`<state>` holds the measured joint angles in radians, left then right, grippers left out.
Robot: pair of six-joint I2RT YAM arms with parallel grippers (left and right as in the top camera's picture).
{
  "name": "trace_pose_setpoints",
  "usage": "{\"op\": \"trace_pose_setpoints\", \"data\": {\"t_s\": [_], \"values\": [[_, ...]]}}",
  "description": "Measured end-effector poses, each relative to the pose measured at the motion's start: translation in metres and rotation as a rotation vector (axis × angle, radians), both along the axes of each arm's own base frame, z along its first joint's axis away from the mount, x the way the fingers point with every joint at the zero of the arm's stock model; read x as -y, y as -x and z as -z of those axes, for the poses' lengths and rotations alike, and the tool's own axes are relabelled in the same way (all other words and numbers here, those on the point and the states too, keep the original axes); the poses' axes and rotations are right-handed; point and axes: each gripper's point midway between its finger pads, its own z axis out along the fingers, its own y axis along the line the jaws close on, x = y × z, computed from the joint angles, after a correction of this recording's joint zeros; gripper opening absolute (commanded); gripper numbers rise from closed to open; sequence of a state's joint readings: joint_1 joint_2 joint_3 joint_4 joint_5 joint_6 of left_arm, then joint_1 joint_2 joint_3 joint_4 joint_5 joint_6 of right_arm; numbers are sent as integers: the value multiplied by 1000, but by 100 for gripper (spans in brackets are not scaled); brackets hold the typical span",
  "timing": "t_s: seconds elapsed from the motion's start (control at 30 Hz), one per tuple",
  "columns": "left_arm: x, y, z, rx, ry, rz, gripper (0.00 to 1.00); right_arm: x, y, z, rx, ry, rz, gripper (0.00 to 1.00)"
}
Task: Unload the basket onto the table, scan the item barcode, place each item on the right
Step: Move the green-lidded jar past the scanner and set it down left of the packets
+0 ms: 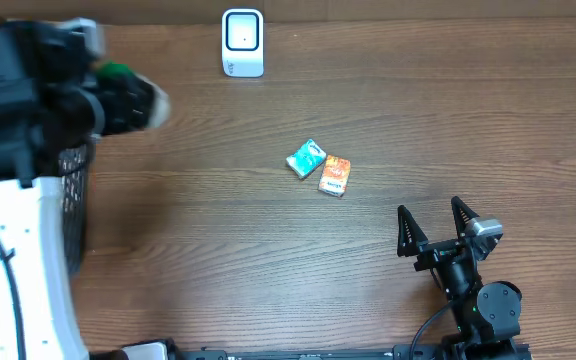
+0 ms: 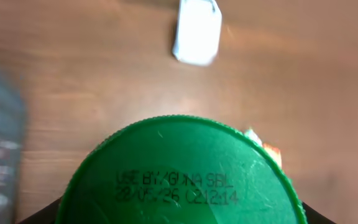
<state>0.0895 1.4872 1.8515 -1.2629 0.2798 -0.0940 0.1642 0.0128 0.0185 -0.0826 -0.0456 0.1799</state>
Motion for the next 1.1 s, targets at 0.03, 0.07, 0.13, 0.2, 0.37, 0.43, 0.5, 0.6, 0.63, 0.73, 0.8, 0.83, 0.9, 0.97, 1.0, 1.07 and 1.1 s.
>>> {"op": "trace_pose_setpoints", "data": {"t_s": [0.03,0.07,0.13,0.2,0.37,0.43,0.5,0.6,0.63,0.73,0.8,0.83,0.9,0.97,1.0,1.07,1.1], "values": [[9,-1,7,-24,-12,29,64,0,0,0,0,1,0,100],[18,-2,15,-49,-26,56,62,0,0,0,0,0,0,100],[32,-6,34,-100,-54,101,60,0,0,0,-1,0,0,100],[44,-10,60,-160,-79,134,59,0,0,0,-1,0,0,100],[73,-35,132,-236,-118,202,61,0,0,0,0,0,0,100],[83,-43,165,-253,-129,223,61,0,0,0,0,0,0,100],[90,-48,192,-264,-145,232,62,0,0,0,-1,0,0,100],[96,-52,227,-283,-178,233,61,0,0,0,0,0,0,100],[98,-54,237,-287,-188,231,61,0,0,0,0,0,0,100],[106,-60,259,-286,-204,224,62,0,0,0,0,0,0,100],[111,-64,268,-277,-211,226,63,0,0,0,-1,0,0,100],[114,-65,271,-275,-212,224,63,0,0,0,0,0,0,100],[119,-65,273,-271,-217,224,64,0,0,0,-1,1,0,100],[124,-65,273,-264,-222,229,65,0,0,0,-1,0,0,100],[127,-65,273,-259,-225,232,65,0,0,0,-1,0,0,100],[132,-63,273,-258,-233,236,65,0,0,0,0,0,0,100],[134,-63,273,-256,-237,239,65,0,0,0,-1,0,0,100]]}}
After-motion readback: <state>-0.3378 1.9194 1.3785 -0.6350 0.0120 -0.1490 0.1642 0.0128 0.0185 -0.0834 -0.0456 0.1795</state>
